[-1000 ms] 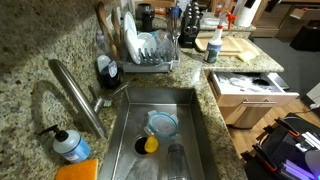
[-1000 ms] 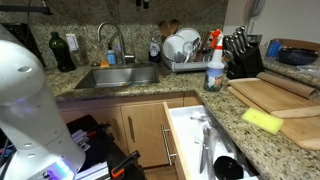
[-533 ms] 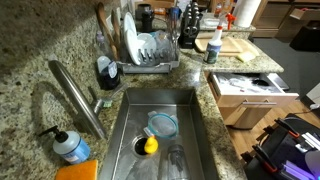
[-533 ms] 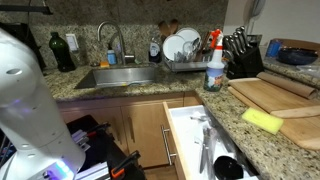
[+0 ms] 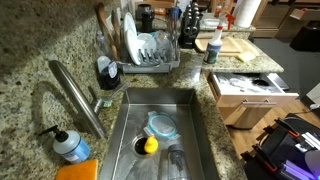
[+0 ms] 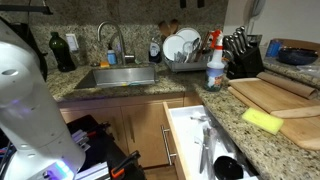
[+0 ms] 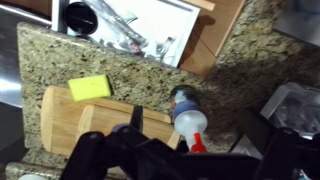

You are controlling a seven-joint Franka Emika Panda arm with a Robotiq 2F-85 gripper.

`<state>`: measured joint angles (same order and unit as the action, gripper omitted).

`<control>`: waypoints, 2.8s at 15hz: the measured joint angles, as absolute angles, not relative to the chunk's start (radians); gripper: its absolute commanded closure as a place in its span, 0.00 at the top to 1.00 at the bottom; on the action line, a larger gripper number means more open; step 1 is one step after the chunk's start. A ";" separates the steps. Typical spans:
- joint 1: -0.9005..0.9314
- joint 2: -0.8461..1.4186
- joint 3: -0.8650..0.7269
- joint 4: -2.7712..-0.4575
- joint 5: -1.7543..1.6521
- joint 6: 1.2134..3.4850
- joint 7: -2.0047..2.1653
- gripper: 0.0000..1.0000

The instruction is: Put the spray bottle inside the open drawer

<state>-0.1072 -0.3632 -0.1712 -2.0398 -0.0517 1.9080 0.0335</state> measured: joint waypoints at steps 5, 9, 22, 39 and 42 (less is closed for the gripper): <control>-0.095 -0.093 -0.137 -1.851 -0.145 1.980 -0.036 1.00; -0.092 -0.075 -0.132 -1.839 -0.144 1.980 -0.025 1.00; -0.039 0.312 -0.098 -1.425 -0.181 1.974 0.243 1.00; -0.265 0.610 -0.098 -0.775 0.118 1.282 -0.130 1.00; -0.227 0.611 -0.076 -0.771 0.109 1.273 -0.158 1.00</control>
<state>-0.2269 0.6107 -0.0760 -0.7707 0.1095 1.2731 -0.1575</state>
